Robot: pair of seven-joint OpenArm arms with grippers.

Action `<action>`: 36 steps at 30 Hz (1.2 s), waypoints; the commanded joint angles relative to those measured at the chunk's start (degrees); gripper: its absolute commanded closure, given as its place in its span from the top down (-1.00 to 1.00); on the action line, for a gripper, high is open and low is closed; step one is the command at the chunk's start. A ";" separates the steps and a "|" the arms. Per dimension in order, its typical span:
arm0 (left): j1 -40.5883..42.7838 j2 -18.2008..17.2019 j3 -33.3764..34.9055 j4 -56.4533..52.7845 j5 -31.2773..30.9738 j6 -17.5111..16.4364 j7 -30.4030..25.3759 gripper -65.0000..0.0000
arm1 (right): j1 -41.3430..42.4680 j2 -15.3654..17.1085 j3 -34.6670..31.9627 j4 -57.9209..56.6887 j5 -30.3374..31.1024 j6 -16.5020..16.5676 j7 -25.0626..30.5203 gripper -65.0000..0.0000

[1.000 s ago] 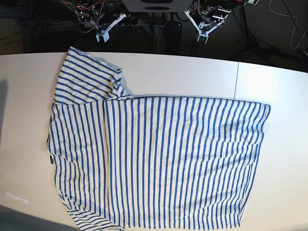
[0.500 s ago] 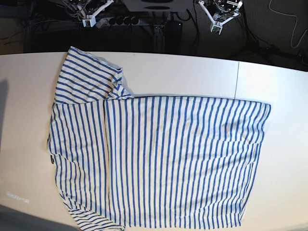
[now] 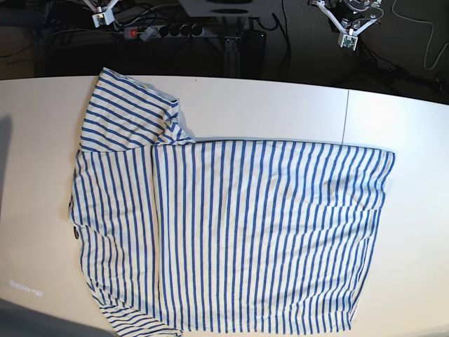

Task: Fold the T-shirt properly
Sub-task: 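Move the right gripper toward the shirt's sleeve corner, left gripper outward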

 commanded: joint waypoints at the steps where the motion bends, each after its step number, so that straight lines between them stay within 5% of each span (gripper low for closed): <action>1: 1.66 -0.98 -1.25 2.78 -1.03 -1.40 -0.22 -0.81 | -1.97 1.36 0.17 2.58 1.51 0.07 0.20 -0.76; 8: 10.05 -4.96 -8.04 19.96 -5.95 -2.29 4.87 -0.80 | -10.99 8.31 0.46 17.73 7.80 0.15 -2.27 -0.76; 12: 14.43 -6.75 -11.39 29.03 -10.03 -7.21 6.75 -0.77 | -15.34 11.08 2.08 26.86 12.15 0.79 -2.75 -0.57; 16: 16.31 -7.93 -14.19 35.39 -13.92 -7.34 9.57 -0.31 | -17.11 11.91 6.82 35.65 23.23 0.87 -9.03 -0.11; 18: 16.39 -8.44 -15.21 37.31 -15.15 -7.34 10.73 -0.09 | -16.68 12.07 10.16 39.32 28.55 0.87 -13.75 -0.09; 21: 16.41 -9.57 -16.00 38.84 -15.13 -7.34 10.99 -0.06 | -15.39 12.41 15.06 43.56 33.35 0.85 -17.44 -0.09; 36: 16.41 -11.89 -16.41 39.28 -15.08 -7.34 14.01 -0.06 | -0.87 14.08 19.91 34.01 41.97 0.92 -20.94 -0.09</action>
